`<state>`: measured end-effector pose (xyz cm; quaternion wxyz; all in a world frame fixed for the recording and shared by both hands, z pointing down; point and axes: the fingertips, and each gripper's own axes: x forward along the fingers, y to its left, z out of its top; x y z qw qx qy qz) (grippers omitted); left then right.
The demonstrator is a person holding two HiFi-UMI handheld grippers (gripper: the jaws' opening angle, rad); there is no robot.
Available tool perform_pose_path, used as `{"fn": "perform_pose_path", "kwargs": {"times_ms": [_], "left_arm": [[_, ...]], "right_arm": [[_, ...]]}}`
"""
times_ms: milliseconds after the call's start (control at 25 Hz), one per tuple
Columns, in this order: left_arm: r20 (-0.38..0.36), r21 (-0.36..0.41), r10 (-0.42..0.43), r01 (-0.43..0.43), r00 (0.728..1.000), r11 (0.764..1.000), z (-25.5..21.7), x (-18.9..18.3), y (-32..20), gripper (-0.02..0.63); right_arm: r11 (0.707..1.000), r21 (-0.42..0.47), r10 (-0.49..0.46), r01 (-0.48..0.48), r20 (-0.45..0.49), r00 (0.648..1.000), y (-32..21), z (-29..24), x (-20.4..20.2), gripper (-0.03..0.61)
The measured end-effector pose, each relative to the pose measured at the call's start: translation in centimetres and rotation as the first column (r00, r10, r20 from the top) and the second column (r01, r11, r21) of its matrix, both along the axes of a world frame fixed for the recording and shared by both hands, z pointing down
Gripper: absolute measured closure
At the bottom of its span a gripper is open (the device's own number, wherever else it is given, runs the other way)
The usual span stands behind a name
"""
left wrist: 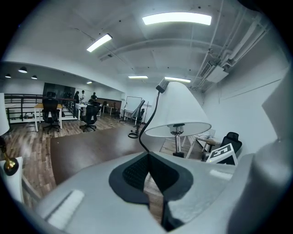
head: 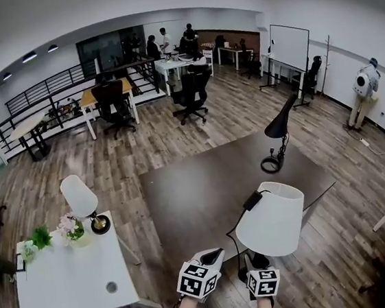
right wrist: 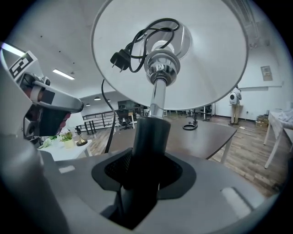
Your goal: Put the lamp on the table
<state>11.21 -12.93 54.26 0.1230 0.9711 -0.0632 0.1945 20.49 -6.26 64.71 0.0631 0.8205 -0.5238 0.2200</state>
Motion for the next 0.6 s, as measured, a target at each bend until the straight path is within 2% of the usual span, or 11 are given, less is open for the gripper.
{"fn": "perform_pose_path", "kwargs": {"times_ms": [360,600], "left_arm": [[-0.035,0.006,-0.095,0.095,0.995,0.995,-0.6,3.8,1.8,0.614],[-0.038,-0.018,-0.149,0.148,0.988,0.989,0.1,4.2,2.7,0.614]], "right_arm": [[0.988,-0.003,-0.152,0.152,-0.06,0.987,-0.4,0.5,3.6,0.397],[0.977,0.004,-0.212,0.213,-0.066,0.975,0.4,0.7,4.4,0.397]]}}
